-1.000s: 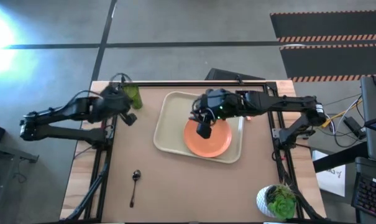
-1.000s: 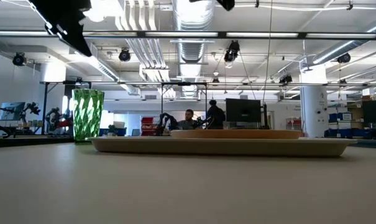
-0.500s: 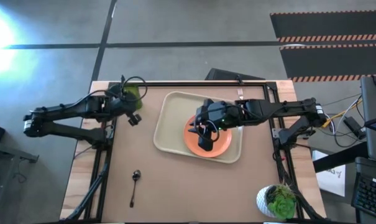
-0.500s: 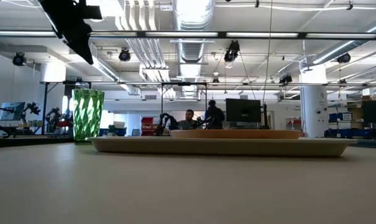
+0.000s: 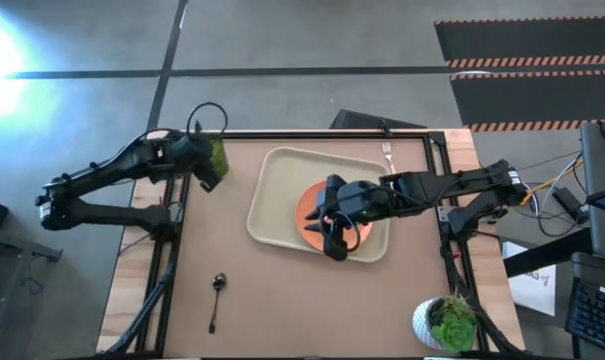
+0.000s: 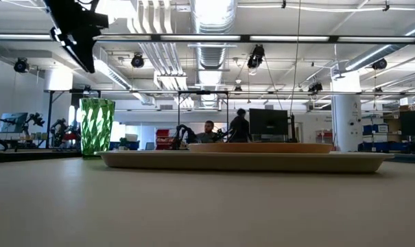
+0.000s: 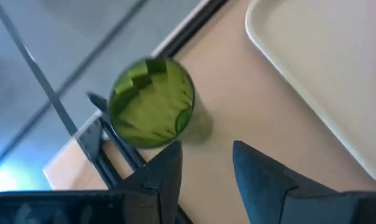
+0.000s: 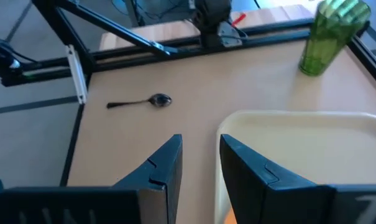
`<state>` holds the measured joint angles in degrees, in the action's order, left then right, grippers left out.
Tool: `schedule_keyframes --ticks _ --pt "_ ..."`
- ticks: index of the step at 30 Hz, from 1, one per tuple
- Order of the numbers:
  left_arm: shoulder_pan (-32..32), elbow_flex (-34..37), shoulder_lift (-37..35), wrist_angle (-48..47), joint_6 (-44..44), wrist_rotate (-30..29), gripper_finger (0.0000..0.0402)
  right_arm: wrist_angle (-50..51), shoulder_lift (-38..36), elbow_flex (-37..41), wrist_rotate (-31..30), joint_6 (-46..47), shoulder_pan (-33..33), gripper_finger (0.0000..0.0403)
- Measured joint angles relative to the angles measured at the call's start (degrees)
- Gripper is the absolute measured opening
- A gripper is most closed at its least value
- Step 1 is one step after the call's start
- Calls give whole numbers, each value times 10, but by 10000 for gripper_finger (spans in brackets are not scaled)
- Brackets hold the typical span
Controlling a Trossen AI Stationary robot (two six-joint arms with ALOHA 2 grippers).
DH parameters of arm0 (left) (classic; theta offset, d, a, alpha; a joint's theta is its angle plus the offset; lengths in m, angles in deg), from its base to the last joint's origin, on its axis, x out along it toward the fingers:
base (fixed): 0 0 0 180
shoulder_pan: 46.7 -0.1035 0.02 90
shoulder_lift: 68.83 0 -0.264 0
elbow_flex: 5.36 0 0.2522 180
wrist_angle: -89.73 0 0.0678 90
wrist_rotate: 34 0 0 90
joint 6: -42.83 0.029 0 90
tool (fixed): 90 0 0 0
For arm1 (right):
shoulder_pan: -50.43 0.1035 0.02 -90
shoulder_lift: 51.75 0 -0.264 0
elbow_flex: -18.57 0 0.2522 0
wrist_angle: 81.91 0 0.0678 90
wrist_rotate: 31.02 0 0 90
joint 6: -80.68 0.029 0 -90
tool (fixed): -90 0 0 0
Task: Pick and place plate/cup/fork/spoon on tray
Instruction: Put the green glass on the the light brown serving tray to the top right of the orange plate
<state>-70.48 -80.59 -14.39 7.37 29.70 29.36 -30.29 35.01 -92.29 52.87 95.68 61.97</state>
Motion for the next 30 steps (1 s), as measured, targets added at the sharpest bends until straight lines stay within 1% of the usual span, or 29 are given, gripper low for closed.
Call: schedule_keyframes --ticks 6,9,17,22,30 --pt "-48 1 16 2 1 68 126 -6 0 0 0 -1 3 95" --pt "-68 1 31 2 20 112 125 -6 0 0 0 -2 2 95" --pt "-95 -10 79 3 79 109 125 -6 0 0 0 0 2 95" --pt "-102 -22 105 2 108 64 125 -6 0 0 0 0 2 95" --pt "-109 -28 137 2 123 64 125 -6 0 0 0 0 2 95"
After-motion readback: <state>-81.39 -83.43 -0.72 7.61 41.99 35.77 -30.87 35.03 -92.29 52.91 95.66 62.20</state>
